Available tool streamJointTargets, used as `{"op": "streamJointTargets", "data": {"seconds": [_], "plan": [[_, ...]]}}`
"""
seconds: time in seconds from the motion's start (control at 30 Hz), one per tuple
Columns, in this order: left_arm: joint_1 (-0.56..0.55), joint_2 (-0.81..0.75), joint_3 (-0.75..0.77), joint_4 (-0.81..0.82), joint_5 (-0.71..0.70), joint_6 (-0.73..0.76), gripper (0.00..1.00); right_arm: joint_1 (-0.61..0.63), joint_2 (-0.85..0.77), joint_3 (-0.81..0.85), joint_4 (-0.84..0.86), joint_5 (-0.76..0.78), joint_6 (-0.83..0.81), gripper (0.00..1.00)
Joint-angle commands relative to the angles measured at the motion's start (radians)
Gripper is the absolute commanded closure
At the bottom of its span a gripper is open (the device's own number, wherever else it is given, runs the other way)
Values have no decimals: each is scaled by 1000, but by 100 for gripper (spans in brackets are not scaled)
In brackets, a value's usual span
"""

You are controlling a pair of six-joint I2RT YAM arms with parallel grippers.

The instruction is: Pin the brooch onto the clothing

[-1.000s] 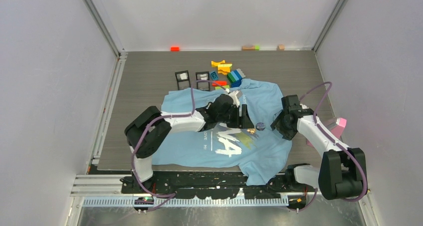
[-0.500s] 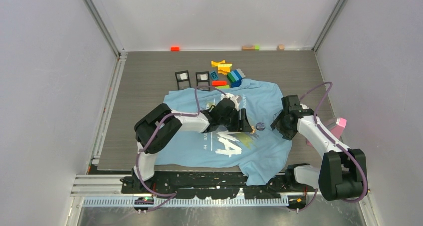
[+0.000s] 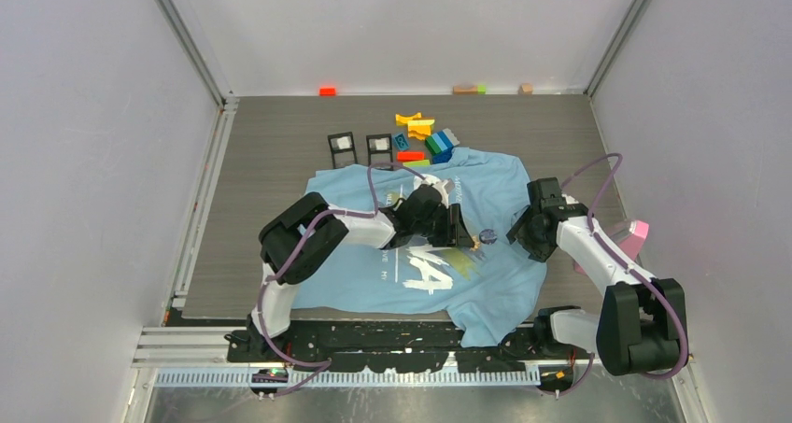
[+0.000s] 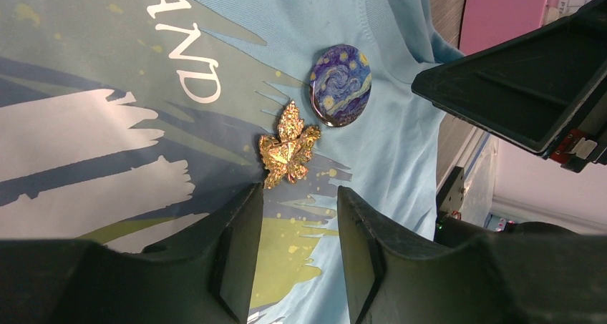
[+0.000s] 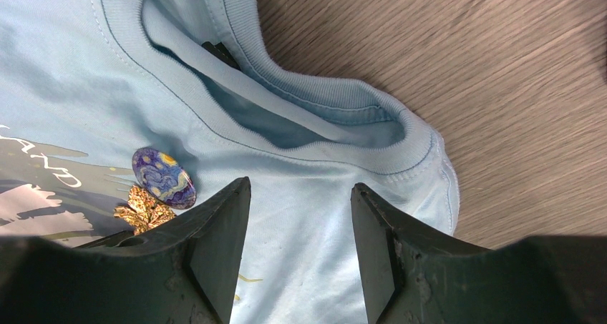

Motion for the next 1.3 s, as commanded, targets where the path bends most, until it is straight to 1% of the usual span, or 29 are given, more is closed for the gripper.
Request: {"op": "streamJointTargets", "data": {"seconds": [0.0, 0.77, 1.03, 1.27], "plan": [[-12, 22, 29, 44, 13, -16, 55, -5, -14, -2, 7, 5, -6, 41], [-38, -11, 46, 167, 2, -6, 55, -5, -2, -1, 10, 7, -14, 41], [-59, 32, 105, 169, 12, 18, 55, -5, -17, 10, -6, 28, -14, 41], [-82, 80, 179, 128, 22, 71, 55, -5, -62, 52, -68, 110, -10, 36]]}}
